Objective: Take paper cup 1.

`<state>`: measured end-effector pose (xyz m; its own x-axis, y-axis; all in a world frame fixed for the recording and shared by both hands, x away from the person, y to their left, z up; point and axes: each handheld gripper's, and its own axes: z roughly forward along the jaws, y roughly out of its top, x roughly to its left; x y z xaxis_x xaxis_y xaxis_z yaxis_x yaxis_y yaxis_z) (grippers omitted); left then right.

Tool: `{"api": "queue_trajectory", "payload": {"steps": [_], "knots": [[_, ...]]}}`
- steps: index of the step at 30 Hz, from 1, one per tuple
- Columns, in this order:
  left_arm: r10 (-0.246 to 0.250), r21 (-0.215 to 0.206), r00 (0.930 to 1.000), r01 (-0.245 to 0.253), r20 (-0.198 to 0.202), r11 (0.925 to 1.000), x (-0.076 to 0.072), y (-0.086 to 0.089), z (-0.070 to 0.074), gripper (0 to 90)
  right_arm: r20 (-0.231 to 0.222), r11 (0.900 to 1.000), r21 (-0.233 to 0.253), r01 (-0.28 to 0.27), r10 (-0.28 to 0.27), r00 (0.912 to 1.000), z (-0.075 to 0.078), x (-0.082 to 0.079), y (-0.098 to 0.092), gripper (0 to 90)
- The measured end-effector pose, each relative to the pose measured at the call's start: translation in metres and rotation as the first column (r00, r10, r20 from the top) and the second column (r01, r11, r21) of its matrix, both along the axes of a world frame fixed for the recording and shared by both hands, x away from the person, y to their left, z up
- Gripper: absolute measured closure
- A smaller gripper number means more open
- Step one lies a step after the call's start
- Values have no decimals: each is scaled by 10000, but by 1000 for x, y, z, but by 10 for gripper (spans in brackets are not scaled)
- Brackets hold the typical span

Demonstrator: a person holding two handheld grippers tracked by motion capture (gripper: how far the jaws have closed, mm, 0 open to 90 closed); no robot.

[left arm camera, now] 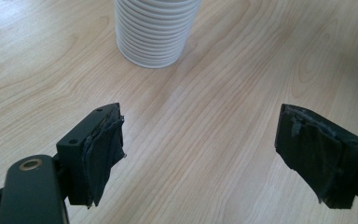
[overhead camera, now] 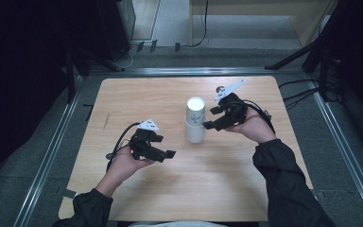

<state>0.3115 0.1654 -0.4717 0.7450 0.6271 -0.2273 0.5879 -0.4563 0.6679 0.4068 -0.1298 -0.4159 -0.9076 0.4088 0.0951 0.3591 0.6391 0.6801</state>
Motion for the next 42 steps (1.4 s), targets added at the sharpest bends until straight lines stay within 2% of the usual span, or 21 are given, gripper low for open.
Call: {"api": "queue_trajectory", "payload": {"steps": [7,16,20,25,31,36,42], "knots": [[-64,28,10000,65,-44,10000,-4,1,-1,153,-22,9988,-461,-192,191,9998,5,9,14,273],[-163,57,9998,164,-103,9998,-7,0,-1,153,15,9963,-751,-409,412,9992,17,20,32,252],[-252,93,9996,253,-159,9996,-7,-1,-2,153,-143,9969,-696,-375,366,9992,22,23,38,242],[-279,119,9994,282,-217,9995,-7,-2,-3,153,98,9967,-695,-408,416,9991,29,22,48,255],[-345,213,9992,349,-216,9992,-8,-3,-3,153,301,9964,-821,-223,249,9992,33,21,52,326],[-437,332,9988,445,-243,9985,-8,-5,-4,153,171,9968,-779,-189,203,9996,33,22,50,333],[-446,276,9987,452,-226,9986,-8,-5,-4,153,170,9967,-800,-112,126,9998,35,22,51,334]]}}
